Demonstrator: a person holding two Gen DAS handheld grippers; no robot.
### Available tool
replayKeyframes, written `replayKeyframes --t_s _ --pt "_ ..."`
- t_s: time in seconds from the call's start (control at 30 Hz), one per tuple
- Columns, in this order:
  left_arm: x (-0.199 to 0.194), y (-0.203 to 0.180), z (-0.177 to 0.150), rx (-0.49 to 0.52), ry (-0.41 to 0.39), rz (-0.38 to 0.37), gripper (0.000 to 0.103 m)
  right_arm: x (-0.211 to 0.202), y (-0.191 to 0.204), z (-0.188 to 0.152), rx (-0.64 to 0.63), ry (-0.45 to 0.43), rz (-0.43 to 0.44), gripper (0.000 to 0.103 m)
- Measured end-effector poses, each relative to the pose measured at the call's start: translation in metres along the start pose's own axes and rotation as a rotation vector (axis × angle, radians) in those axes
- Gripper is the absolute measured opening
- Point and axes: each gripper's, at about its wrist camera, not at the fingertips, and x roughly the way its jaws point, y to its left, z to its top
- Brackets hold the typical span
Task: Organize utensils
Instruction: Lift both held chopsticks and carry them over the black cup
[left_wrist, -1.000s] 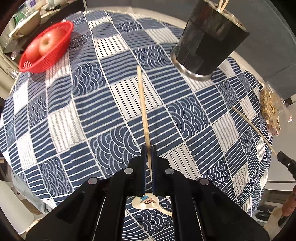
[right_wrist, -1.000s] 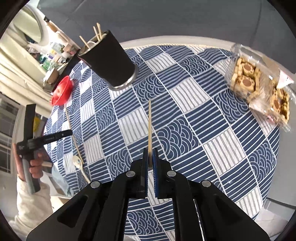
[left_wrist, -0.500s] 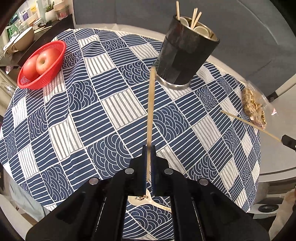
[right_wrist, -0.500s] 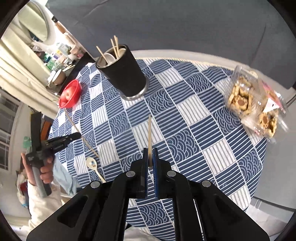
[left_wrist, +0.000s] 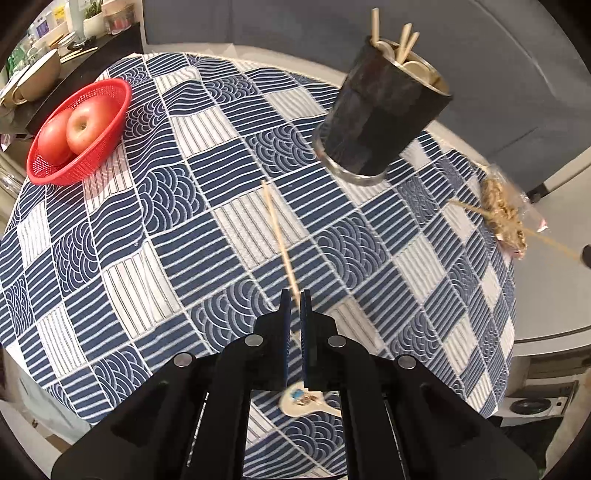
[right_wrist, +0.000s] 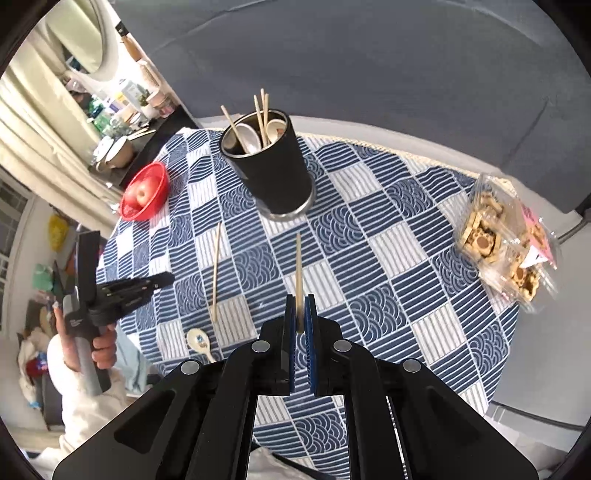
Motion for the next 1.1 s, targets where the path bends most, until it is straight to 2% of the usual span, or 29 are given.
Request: replayKeyframes --t_s 0.07,0.13,0.17,0.4,0.5,0.57,0.63,0.7,0.8,0.9,0.97,1.0,1.03,1.1 --pt "0.007 0.004 0.004 0.02 0.028 -0.016 0.012 0.001 0.003 0.005 0.024 0.007 -0.01 0.005" --pt "0.014 0.008 0.007 0.033 0.058 -0.014 0.028 0.003 0.008 0.009 0.034 0.01 -0.026 0.005" --pt "0.016 0.009 0.009 0.046 0.073 -0.014 0.032 0.005 0.009 0.011 0.044 0.015 -0.029 0.005" --pt "0.035 0.004 0.022 0.125 0.134 0.01 0.044 0.016 0.016 0.011 0.095 0.044 -0.025 0.005" --pt "0.047 -0.003 0.025 0.146 0.157 0.055 0.055 0.016 0.013 0.007 0.121 0.046 -0.025 0.005" --pt "0.054 -0.006 0.027 0.131 0.175 0.049 0.055 0.015 0.008 0.001 0.139 0.053 -0.029 0.005" --pt "0.059 -0.01 0.029 0.122 0.181 0.053 0.064 0.012 0.004 -0.002 0.142 0.053 -0.04 0.005" --pt "0.066 -0.013 0.03 0.103 0.189 0.065 0.064 0.009 -0.002 -0.007 0.15 0.055 -0.04 0.005" --pt "0.072 -0.015 0.03 0.056 0.192 0.075 0.073 0.003 -0.01 -0.012 0.15 0.058 -0.047 0.005" --pt "0.079 -0.016 0.031 0.031 0.181 0.125 0.072 -0.002 -0.016 -0.016 0.142 0.064 -0.06 0.005" --pt "0.088 -0.016 0.029 0.01 0.201 0.141 0.05 -0.004 -0.021 -0.018 0.135 0.065 -0.064 0.005" --pt "0.095 -0.014 0.027 -0.013 0.229 0.152 0.033 -0.004 -0.024 -0.018 0.133 0.064 -0.063 0.005" --pt "0.101 -0.011 0.025 -0.032 0.25 0.157 0.022 -0.003 -0.026 -0.019 0.132 0.063 -0.057 0.005" --pt "0.1 -0.009 0.023 -0.053 0.224 0.181 0.01 -0.002 -0.029 -0.02 0.128 0.061 -0.049 0.005"
